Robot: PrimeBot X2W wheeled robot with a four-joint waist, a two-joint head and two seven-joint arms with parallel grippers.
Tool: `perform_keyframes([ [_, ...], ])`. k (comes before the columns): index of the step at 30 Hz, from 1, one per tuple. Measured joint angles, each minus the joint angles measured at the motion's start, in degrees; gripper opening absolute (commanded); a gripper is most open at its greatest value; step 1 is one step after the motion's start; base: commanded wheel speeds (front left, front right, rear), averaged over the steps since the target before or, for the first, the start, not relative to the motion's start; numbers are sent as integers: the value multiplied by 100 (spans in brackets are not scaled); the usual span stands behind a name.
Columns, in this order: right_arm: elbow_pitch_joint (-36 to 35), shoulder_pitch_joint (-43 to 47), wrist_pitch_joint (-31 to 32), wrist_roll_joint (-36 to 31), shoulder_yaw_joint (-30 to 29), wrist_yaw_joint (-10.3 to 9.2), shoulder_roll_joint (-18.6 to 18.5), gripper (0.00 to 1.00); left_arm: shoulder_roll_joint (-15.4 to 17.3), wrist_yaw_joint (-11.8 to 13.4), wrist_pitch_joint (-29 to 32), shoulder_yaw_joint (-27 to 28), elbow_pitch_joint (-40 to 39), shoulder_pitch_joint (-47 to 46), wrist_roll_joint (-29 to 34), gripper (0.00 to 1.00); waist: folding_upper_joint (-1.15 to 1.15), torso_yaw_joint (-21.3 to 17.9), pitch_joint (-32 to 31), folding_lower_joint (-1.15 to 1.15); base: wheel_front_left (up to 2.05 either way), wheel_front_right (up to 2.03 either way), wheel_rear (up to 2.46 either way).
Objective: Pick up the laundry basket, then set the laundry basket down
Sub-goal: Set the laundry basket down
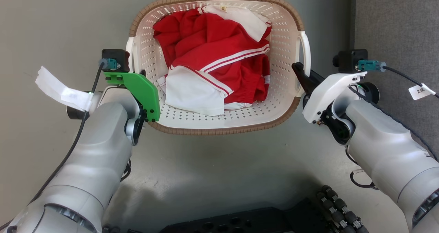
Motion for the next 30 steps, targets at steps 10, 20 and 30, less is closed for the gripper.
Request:
perform_keyframes([
  [10, 43, 1, 68, 105, 155, 0, 4, 0, 0, -47, -8, -54, 51, 0, -1, 0, 0, 7, 2, 0, 0, 0, 0],
  [20, -5, -8, 54, 178, 274, -4, -48, 100, 22, -154, 8, -140, 53, 0, -83, 60, 0, 42, 3, 0, 0, 0, 0],
  [30, -96, -34, 47, 302, 387, -7, -108, 100, 60, -229, -8, -197, 38, 0, -207, 100, 0, 79, -29, 0, 0, 0, 0],
])
